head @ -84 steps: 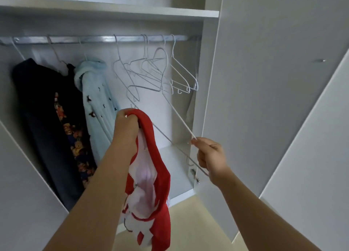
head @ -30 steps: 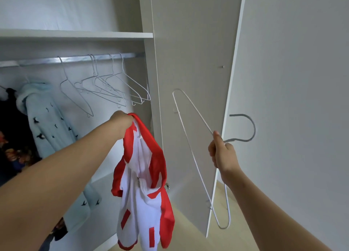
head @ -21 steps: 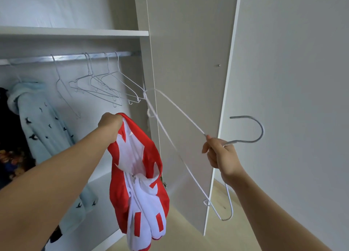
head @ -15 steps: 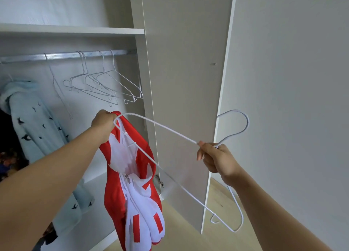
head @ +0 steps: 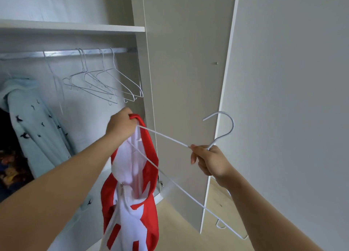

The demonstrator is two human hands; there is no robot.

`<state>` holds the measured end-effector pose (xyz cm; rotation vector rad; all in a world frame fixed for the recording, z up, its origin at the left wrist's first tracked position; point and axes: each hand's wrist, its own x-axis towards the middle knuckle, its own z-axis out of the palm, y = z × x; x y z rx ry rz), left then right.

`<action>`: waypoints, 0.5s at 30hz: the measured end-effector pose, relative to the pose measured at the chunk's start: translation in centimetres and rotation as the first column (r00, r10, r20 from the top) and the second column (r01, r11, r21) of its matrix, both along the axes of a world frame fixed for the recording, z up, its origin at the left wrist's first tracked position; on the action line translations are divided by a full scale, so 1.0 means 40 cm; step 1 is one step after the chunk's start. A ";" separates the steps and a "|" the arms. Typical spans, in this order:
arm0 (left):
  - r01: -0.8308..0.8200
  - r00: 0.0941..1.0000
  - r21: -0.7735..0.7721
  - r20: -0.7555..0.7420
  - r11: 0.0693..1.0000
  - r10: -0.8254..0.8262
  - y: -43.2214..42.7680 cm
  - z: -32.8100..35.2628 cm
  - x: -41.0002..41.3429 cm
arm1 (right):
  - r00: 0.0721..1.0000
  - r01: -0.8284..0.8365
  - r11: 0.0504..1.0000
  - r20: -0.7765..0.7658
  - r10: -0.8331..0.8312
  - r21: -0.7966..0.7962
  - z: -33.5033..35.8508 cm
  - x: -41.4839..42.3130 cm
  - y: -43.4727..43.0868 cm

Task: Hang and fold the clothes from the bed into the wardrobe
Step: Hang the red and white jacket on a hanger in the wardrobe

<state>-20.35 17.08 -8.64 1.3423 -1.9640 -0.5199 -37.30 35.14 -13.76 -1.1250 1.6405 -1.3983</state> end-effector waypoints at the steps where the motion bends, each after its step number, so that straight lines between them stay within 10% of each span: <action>1: 0.014 0.999 0.010 -0.032 1.000 -0.013 0.017 -0.001 -0.011 | 1.000 -0.005 1.000 0.003 0.004 0.009 -0.002 0.009 -0.005; 12: 0.611 0.766 0.063 -0.296 0.789 -0.570 0.193 -0.012 -0.077 | 0.994 0.040 0.998 0.100 -0.036 -0.040 0.016 0.088 -0.038; 15: 0.657 0.747 -0.159 0.012 0.737 -0.664 0.181 -0.019 -0.064 | 0.985 0.115 0.988 0.144 -0.099 -0.107 0.021 0.069 -0.028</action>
